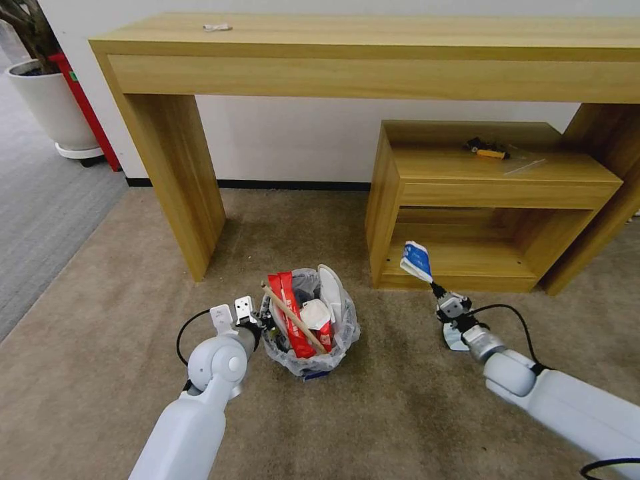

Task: Pick up the trash bin and place the garbage on the floor into it.

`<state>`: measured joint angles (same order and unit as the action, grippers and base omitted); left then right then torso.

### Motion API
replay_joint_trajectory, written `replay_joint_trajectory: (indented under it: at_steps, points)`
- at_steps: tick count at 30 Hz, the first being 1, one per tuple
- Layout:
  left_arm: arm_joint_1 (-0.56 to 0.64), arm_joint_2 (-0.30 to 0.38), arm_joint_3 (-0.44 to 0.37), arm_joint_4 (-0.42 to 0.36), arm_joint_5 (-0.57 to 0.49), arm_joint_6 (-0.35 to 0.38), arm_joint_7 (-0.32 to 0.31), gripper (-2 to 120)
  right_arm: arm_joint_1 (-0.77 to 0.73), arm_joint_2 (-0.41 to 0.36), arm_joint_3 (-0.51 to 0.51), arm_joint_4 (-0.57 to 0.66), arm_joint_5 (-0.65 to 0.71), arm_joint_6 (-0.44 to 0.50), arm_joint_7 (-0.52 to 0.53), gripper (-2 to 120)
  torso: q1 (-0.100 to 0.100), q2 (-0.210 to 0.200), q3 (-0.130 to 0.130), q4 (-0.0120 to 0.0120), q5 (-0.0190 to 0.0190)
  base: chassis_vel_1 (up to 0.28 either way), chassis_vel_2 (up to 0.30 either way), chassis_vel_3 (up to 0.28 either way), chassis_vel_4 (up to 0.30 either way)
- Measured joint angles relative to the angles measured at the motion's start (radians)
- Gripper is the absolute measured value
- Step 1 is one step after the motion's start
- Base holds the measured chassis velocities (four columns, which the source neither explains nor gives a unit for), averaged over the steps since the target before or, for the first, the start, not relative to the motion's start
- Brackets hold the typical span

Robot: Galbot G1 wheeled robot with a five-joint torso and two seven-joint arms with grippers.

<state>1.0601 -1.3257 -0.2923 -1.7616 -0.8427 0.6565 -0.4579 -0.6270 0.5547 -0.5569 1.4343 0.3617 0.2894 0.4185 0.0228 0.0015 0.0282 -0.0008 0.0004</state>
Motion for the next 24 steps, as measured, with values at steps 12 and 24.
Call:
replay_joint_trajectory:
  at_steps: [12, 24]
  points:
    - [-0.043, 0.041, 0.026, 0.033, -0.041, 0.007, -0.021, 0, 0.046, -0.166, 0.004, 0.376, 0.098, -0.04, 0.008, 0, 0.0, 0.0, 0.0, 0.0001, -0.0004, 0.0, 0.0, 0.0, 0.0]
    - [-0.094, 0.029, 0.078, 0.056, -0.062, 0.012, -0.04, 0, 0.094, -0.172, -0.035, 0.505, 0.142, -0.062, -0.011, 0, 0.0, 0.0, 0.0, -0.0002, -0.0005, 0.0, 0.0, 0.0, 0.0]
